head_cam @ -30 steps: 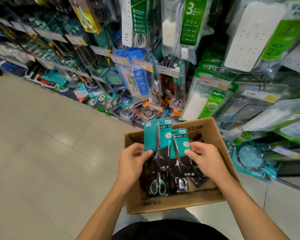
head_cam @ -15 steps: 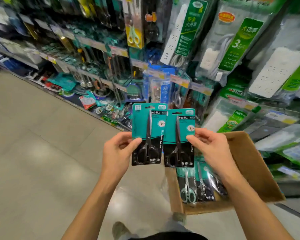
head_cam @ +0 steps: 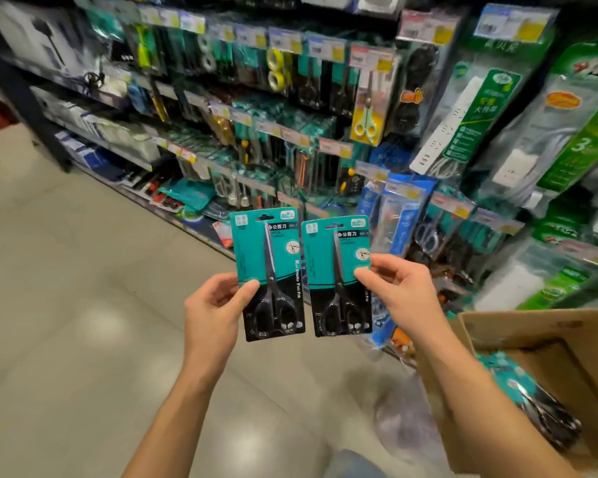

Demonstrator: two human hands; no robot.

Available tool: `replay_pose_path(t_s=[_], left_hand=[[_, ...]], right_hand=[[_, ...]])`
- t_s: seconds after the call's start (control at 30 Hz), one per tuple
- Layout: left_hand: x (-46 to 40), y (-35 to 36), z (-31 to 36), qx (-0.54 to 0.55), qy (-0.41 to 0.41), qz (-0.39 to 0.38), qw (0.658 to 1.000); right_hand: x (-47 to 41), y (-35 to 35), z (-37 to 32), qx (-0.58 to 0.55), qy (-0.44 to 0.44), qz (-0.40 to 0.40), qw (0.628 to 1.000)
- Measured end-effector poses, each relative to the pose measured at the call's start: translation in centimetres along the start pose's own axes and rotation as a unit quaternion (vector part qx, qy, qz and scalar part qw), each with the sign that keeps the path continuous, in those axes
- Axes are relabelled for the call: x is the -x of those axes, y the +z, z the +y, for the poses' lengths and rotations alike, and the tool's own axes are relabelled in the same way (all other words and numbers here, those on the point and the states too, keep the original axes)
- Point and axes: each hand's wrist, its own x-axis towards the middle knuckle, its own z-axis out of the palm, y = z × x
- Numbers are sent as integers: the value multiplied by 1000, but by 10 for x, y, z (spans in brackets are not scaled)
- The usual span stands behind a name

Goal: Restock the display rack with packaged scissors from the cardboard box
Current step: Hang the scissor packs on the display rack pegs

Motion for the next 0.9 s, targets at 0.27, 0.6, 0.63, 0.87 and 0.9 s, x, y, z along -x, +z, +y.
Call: replay_pose_path(t_s=[0.27,0.6,0.63,0.87,0.9], left_hand=[[-66,-39,-3,-21,3,12,1000],[-222,-44,0,-80,-10,-14,997],[-242,-42,3,-83,-7,-19,996],[-366,-19,14,-74,21,-58,995],[-381,-14,13,-72,23,-67,995]], right_hand=[[-58,61,2,-9,-1,5,1000],[-196,126,31,-37,16,51,998],[-211,131,32,-39,21,63,997],[-301,140,28,-32,30,107,993],[-311,140,28,-28,30,114,993]])
